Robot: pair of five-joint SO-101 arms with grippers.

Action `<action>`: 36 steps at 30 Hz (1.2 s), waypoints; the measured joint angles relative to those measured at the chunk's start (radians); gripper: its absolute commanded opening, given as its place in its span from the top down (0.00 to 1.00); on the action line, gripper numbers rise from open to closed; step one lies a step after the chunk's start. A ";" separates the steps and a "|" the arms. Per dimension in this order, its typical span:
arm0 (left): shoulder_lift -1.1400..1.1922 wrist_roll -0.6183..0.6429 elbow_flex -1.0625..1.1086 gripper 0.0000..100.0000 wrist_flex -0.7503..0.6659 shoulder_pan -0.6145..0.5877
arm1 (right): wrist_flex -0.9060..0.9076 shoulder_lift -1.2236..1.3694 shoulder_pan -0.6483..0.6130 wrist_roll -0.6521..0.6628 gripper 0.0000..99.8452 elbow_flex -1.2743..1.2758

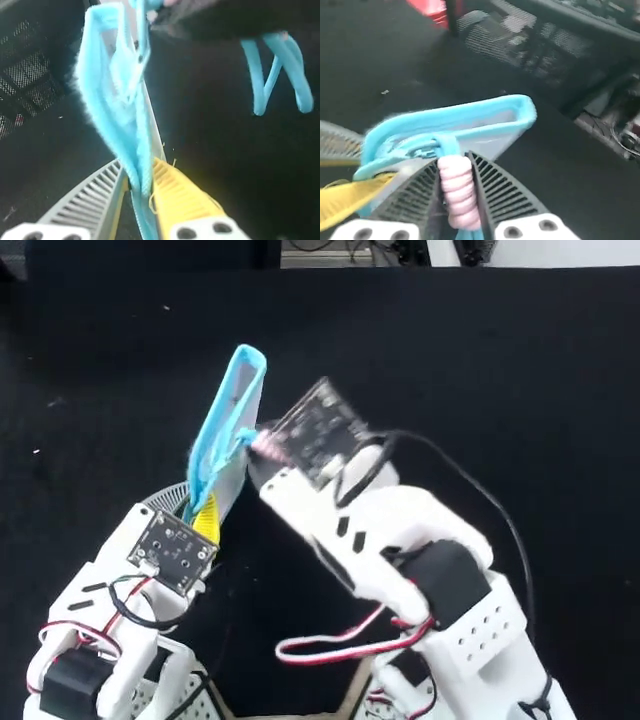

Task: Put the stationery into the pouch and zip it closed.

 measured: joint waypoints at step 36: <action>-0.064 0.060 0.054 0.97 -0.023 0.009 | -0.491 0.000 0.304 -0.155 0.99 0.347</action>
